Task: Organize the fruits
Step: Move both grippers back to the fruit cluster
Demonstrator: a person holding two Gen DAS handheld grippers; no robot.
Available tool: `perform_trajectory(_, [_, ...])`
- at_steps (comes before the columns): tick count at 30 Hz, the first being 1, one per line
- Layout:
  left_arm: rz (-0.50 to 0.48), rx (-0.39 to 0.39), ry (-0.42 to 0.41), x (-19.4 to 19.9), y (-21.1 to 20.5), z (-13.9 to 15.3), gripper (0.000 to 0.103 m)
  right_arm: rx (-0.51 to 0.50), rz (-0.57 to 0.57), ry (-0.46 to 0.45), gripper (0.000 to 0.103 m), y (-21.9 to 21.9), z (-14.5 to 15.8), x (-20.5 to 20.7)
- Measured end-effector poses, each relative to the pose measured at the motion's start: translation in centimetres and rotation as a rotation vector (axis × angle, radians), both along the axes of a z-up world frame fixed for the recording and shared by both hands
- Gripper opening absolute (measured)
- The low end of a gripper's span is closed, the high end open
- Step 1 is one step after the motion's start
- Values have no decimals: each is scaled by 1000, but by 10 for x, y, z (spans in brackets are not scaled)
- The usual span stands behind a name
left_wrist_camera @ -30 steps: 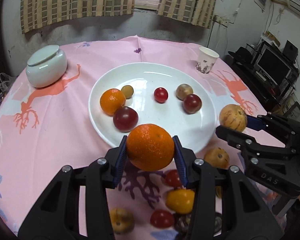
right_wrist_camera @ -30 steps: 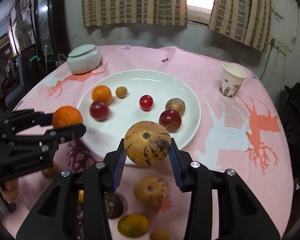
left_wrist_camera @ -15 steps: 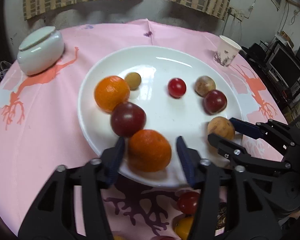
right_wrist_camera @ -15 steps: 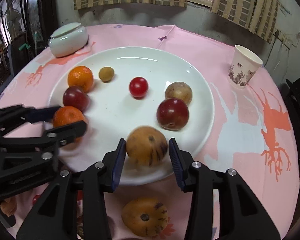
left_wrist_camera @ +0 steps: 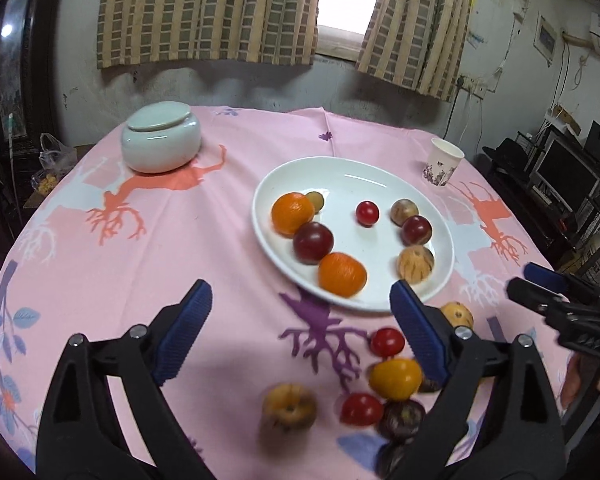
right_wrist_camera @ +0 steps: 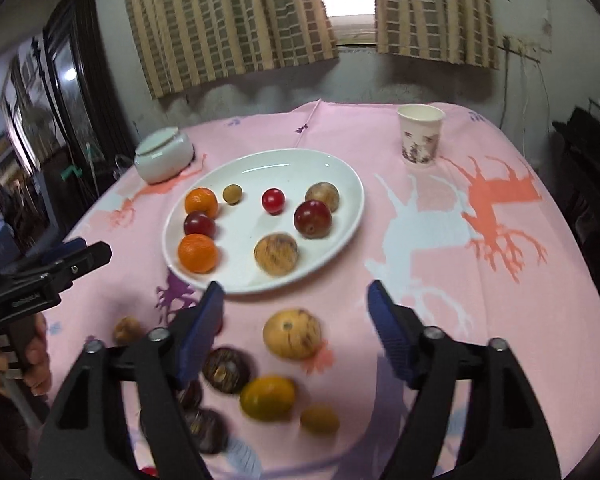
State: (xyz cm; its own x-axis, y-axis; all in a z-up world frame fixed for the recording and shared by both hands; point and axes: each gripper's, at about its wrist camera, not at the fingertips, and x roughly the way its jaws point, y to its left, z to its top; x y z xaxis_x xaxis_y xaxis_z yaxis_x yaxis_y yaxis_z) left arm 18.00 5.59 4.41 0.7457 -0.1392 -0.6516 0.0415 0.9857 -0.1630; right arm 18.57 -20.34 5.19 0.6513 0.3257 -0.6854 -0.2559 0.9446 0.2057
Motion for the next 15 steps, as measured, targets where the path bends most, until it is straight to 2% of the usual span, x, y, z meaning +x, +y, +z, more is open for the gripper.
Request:
perform_trajectory(1, [-3, -12, -4, -8, 3, 0, 93, 18, -31, 7, 98, -7, 1, -11])
perform_trajectory(2, [-14, -25, -5, -16, 5, 0, 94, 37, -65, 20, 100, -14, 1, -21])
perform_trajectory(5, [-31, -25, 7, -32, 5, -5, 95, 102, -74, 71, 100, -25, 0, -45])
perform_trajectory(11, [-76, 0, 50, -53, -8, -21, 95, 60, -20, 94, 102, -11, -9, -69])
perform_trajectory(15, [-96, 82, 57, -60, -19, -34, 95, 40, -3, 116, 102, 0, -27, -66])
